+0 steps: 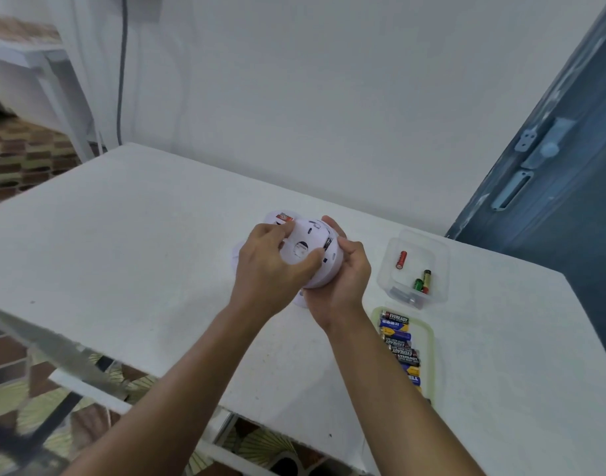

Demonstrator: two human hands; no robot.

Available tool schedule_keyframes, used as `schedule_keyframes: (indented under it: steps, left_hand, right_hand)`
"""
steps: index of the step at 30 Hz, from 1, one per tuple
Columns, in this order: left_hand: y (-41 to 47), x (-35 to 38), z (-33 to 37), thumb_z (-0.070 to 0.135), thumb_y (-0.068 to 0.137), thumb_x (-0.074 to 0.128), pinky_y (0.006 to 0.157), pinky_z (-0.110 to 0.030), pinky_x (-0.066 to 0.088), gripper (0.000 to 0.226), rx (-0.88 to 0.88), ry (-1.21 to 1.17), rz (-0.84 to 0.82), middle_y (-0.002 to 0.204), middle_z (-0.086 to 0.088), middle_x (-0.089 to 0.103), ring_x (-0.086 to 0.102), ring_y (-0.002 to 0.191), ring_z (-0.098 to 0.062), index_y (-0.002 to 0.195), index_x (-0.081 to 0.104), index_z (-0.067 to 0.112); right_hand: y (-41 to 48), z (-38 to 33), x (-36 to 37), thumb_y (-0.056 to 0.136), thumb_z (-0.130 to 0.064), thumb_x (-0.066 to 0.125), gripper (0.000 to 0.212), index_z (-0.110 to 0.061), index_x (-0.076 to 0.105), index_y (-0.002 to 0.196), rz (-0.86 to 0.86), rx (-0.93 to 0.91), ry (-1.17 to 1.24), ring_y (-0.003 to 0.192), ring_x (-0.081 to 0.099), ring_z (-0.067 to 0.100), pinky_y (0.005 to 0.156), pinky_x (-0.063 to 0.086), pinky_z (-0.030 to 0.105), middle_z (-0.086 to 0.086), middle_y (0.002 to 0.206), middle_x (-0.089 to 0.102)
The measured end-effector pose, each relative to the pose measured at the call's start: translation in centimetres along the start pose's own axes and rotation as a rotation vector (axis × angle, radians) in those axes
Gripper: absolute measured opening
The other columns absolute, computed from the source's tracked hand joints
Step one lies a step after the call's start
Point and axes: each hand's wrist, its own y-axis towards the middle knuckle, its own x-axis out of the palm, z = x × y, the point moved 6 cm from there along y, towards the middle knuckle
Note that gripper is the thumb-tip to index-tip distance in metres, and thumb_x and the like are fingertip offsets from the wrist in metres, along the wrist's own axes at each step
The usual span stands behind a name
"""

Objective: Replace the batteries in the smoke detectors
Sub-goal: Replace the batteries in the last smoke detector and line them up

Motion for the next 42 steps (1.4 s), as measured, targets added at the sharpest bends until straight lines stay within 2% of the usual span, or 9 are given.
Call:
schedule_keyframes:
  steps: [3, 9, 14, 16, 21, 24, 30, 39, 42]
  left_hand:
    - [-0.2, 0.0, 0.0, 0.045, 0.079, 0.075, 0.086, -0.015, 0.039, 0.062, 0.003, -0.013, -0.002, 0.124, 0.006, 0.055, 0.053, 0.106, -0.007, 0.134, 0.058, 0.020]
    - [-0.4, 0.1, -0.2, 0.045, 0.079, 0.075, 0.074, -0.001, 0.036, 0.063, -0.012, -0.051, -0.018, 0.126, 0.008, 0.054, 0.051, 0.102, -0.003, 0.134, 0.058, 0.019]
    - [-0.4, 0.1, -0.3, 0.045, 0.081, 0.074, 0.084, -0.015, 0.039, 0.062, -0.010, -0.070, -0.016, 0.128, 0.005, 0.053, 0.051, 0.102, -0.005, 0.135, 0.057, 0.018]
    - [-0.3, 0.2, -0.4, 0.044, 0.081, 0.074, 0.085, -0.016, 0.041, 0.062, -0.011, -0.079, -0.040, 0.128, 0.004, 0.052, 0.050, 0.102, -0.006, 0.135, 0.057, 0.018]
    - [-0.1, 0.6, -0.8, 0.045, 0.082, 0.072, 0.082, -0.018, 0.043, 0.061, -0.018, -0.069, -0.083, 0.125, 0.002, 0.052, 0.051, 0.101, -0.009, 0.135, 0.056, 0.019]
    - [-0.1, 0.9, -0.9, 0.047, 0.083, 0.070, 0.085, -0.020, 0.045, 0.063, -0.009, -0.060, -0.113, 0.129, 0.003, 0.051, 0.051, 0.105, -0.011, 0.138, 0.053, 0.021]
    - [-0.3, 0.8, -0.9, 0.048, 0.086, 0.065, 0.086, -0.023, 0.044, 0.060, -0.014, -0.025, -0.075, 0.128, -0.002, 0.053, 0.053, 0.107, -0.013, 0.138, 0.054, 0.020]
    - [-0.7, 0.8, -0.8, 0.043, 0.084, 0.071, 0.087, -0.018, 0.041, 0.060, 0.084, -0.070, -0.105, 0.122, 0.014, 0.041, 0.047, 0.106, -0.005, 0.137, 0.052, 0.024]
    - [-0.6, 0.6, -0.7, 0.038, 0.082, 0.074, 0.079, -0.008, 0.039, 0.057, 0.086, -0.055, -0.097, 0.120, 0.012, 0.047, 0.051, 0.097, 0.000, 0.133, 0.055, 0.022]
  right_hand:
    - [0.0, 0.0, -0.2, 0.081, -0.025, 0.049, 0.040, -0.016, 0.061, 0.118, 0.009, -0.008, -0.017, 0.086, 0.071, 0.030, 0.066, 0.058, 0.034, 0.014, 0.105, 0.070]
    - [0.0, -0.2, 0.1, 0.073, -0.026, 0.052, 0.045, -0.015, 0.062, 0.116, -0.011, -0.035, -0.011, 0.090, 0.069, 0.032, 0.071, 0.059, 0.036, 0.015, 0.107, 0.068]
    - [-0.2, -0.1, 0.1, 0.084, -0.022, 0.046, 0.038, -0.015, 0.060, 0.118, -0.007, -0.030, -0.010, 0.088, 0.070, 0.032, 0.072, 0.058, 0.037, 0.015, 0.105, 0.069]
    - [-0.2, -0.1, 0.1, 0.081, -0.022, 0.047, 0.038, -0.015, 0.060, 0.117, -0.004, -0.036, -0.016, 0.088, 0.070, 0.031, 0.071, 0.058, 0.036, 0.014, 0.104, 0.069]
    - [-0.3, -0.3, -0.3, 0.096, -0.020, 0.036, 0.031, -0.016, 0.061, 0.115, 0.028, -0.066, -0.104, 0.092, 0.068, 0.031, 0.072, 0.058, 0.036, 0.014, 0.106, 0.069]
    - [-0.5, -0.4, -0.2, 0.095, -0.022, 0.040, 0.031, -0.016, 0.060, 0.117, 0.041, -0.094, -0.134, 0.094, 0.068, 0.032, 0.074, 0.059, 0.038, 0.015, 0.108, 0.067]
    - [-0.6, -0.4, -0.1, 0.100, -0.017, 0.036, 0.027, -0.016, 0.059, 0.113, 0.056, -0.088, -0.148, 0.087, 0.069, 0.028, 0.071, 0.059, 0.036, 0.010, 0.098, 0.071]
    - [-0.7, -0.6, 0.3, 0.102, -0.020, 0.034, 0.025, -0.016, 0.057, 0.112, 0.036, -0.097, -0.154, 0.081, 0.070, 0.023, 0.072, 0.057, 0.033, 0.007, 0.091, 0.072]
    - [-0.7, -0.6, 0.1, 0.102, -0.019, 0.035, 0.026, -0.017, 0.056, 0.116, 0.022, -0.079, -0.174, 0.085, 0.070, 0.025, 0.070, 0.058, 0.034, 0.009, 0.098, 0.070]
